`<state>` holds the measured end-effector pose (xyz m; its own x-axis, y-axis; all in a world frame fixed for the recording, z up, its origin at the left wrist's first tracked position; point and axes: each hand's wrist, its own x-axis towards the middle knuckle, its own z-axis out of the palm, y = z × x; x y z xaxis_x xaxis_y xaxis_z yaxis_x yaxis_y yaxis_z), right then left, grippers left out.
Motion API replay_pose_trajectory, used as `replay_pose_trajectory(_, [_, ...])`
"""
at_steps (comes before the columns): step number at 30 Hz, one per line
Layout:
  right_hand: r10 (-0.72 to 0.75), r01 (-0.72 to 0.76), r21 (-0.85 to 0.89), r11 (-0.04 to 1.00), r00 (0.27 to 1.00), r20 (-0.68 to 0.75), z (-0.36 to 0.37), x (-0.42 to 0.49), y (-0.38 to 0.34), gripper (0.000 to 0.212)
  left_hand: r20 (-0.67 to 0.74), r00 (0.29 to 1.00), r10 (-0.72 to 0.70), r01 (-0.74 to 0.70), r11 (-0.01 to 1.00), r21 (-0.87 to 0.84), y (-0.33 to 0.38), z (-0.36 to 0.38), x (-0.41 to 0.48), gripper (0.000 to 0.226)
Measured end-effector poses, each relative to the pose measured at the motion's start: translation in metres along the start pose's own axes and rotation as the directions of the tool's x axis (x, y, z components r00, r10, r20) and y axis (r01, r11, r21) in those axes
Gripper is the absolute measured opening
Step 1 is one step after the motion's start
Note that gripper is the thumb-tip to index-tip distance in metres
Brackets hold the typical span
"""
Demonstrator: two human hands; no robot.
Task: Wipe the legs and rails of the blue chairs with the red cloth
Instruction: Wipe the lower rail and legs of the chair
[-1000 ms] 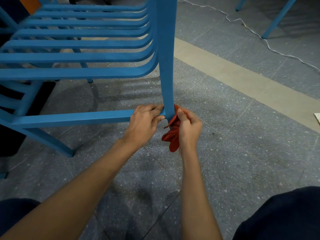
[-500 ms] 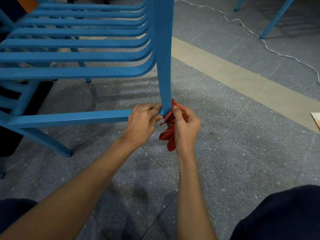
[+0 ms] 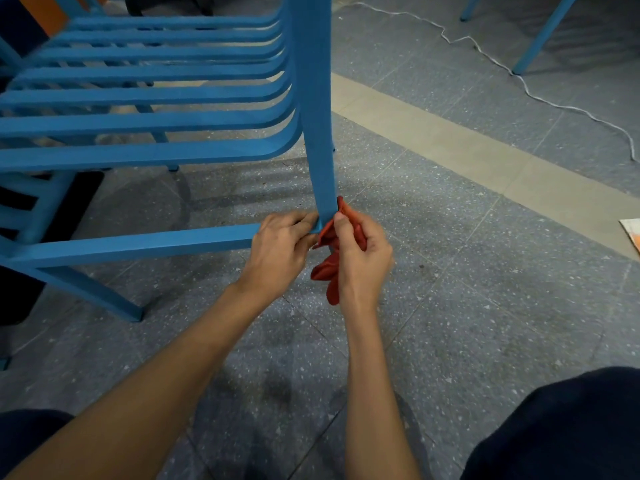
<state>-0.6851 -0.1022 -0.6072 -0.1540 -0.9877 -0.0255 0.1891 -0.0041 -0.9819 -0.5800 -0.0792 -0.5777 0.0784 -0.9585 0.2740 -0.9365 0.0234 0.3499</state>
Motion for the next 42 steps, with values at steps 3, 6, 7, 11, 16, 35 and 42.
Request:
replay_pose_trajectory(3, [0.01, -0.009, 0.047, 0.999, 1.0, -0.01, -0.006, -0.006, 0.012, 0.018, 0.005, 1.0, 0.009, -0.009, 1.0, 0.0, 0.0, -0.001, 0.0, 0.031])
replay_pose_trajectory(6, [0.179, -0.179, 0.003, 0.984, 0.984, 0.007, -0.016, 0.001, 0.018, 0.016, 0.001, 1.0, 0.004, -0.004, 1.0, -0.002, 0.0, -0.001, 0.0, 0.031])
replay_pose_trajectory(7, [0.225, -0.224, -0.064, 0.973, 0.974, 0.009, -0.017, 0.006, 0.016, 0.016, 0.004, 1.0, 0.006, -0.006, 1.0, 0.002, -0.001, -0.001, 0.0, 0.031])
replay_pose_trajectory(11, [0.138, -0.128, -0.136, 0.982, 0.988, 0.067, -0.006, 0.015, -0.014, 0.018, 0.002, 1.0, 0.017, -0.017, 1.0, -0.003, -0.002, 0.0, 0.0, 0.028])
replay_pose_trajectory(16, [-0.095, 0.093, 0.067, 0.993, 0.995, 0.04, 0.007, 0.005, -0.02, 0.02, 0.0, 1.0, 0.023, -0.023, 1.0, 0.001, 0.0, -0.001, 0.001, 0.027])
replay_pose_trajectory(35, [0.225, -0.217, 0.117, 0.969, 0.973, -0.053, -0.029, -0.002, 0.06, 0.008, 0.036, 0.998, -0.042, 0.042, 0.999, 0.02, -0.005, 0.001, 0.001, 0.029])
replay_pose_trajectory(42, [0.445, -0.451, -0.181, 0.874, 0.892, -0.073, -0.068, 0.019, 0.133, 0.022, 0.007, 1.0, -0.006, 0.006, 1.0, 0.03, -0.005, 0.004, 0.0, 0.029])
